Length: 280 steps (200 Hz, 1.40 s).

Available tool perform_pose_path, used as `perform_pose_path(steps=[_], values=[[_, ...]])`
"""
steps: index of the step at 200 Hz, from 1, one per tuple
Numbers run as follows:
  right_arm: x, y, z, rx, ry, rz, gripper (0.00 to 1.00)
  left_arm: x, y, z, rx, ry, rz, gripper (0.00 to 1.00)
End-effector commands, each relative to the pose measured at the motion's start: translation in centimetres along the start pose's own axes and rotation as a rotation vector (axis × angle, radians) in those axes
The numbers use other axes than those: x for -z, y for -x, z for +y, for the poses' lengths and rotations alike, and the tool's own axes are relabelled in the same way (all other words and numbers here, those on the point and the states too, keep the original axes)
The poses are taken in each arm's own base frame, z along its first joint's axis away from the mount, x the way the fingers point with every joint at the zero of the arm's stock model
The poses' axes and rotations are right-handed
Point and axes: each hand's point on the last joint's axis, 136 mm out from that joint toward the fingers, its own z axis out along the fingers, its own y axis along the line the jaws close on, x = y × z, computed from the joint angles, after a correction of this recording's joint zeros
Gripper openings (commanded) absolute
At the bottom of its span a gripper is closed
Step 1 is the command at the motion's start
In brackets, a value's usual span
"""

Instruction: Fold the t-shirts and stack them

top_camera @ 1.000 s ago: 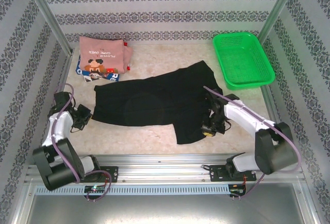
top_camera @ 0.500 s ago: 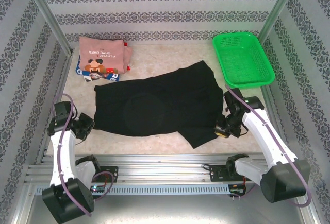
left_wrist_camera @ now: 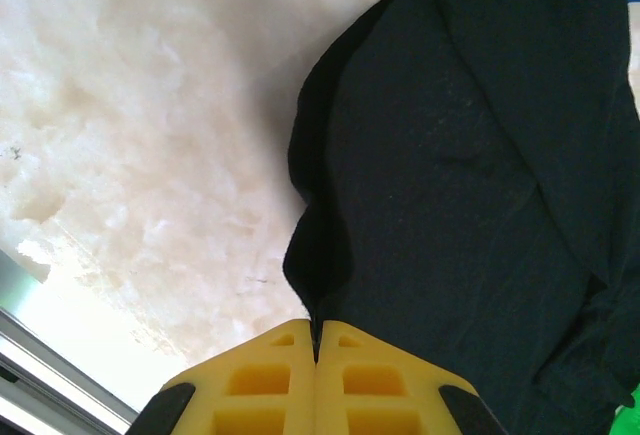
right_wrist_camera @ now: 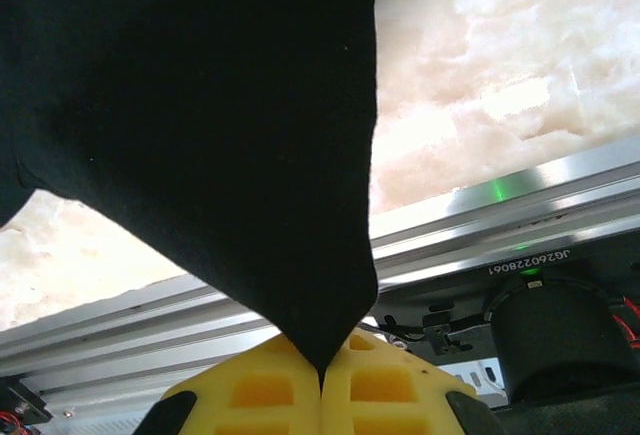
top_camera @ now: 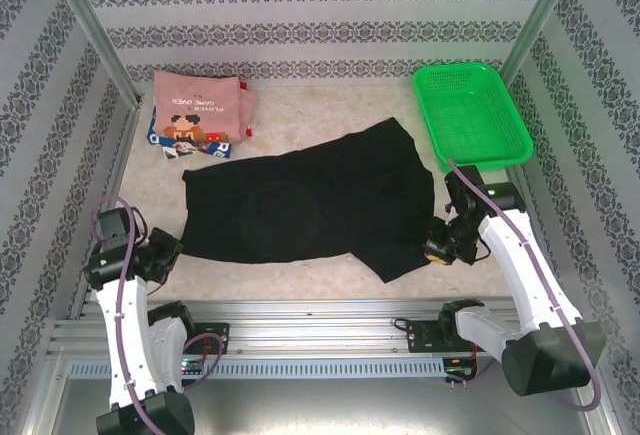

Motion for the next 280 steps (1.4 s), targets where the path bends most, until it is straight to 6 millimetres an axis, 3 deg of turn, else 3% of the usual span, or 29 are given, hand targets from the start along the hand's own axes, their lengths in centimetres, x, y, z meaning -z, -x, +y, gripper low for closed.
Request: perform_pose_path(steps=[1,22,59,119,157,190,280], values=[[1.4,2.4,0.7,0.045,-0.012,-0.059,0.0,1.6,1.4,-1.8,-0.033,-0.014,-0.032,0.0],[2.8,5.4,2.2,0.091,-0.01,-0.115,0.0,2.6,3.0,-3.7,-0.076,-0.036,-0.068,0.0],[4.0,10.4,5.2,0.165,-0.01,-0.16,0.0,2.6,4.9,-6.5,-0.094,-0.091,-0.083,0.0],[3.0,16.4,9.8,0.258,0.009,-0.171,0.0,0.4,6.8,-8.2,-0.115,-0.101,-0.074,0.0],[2.0,19.0,11.7,0.329,-0.023,-0.179,0.0,-0.8,7.4,-7.7,-0.142,-0.058,-0.075,0.0],[2.5,20.7,12.5,0.374,-0.055,-0.207,0.0,-1.3,6.6,-6.6,-0.14,-0.036,-0.053,0.0],[3.1,21.3,14.0,0.492,-0.043,-0.216,0.0,-1.0,3.2,-2.0,-0.096,0.041,-0.036,0.0]])
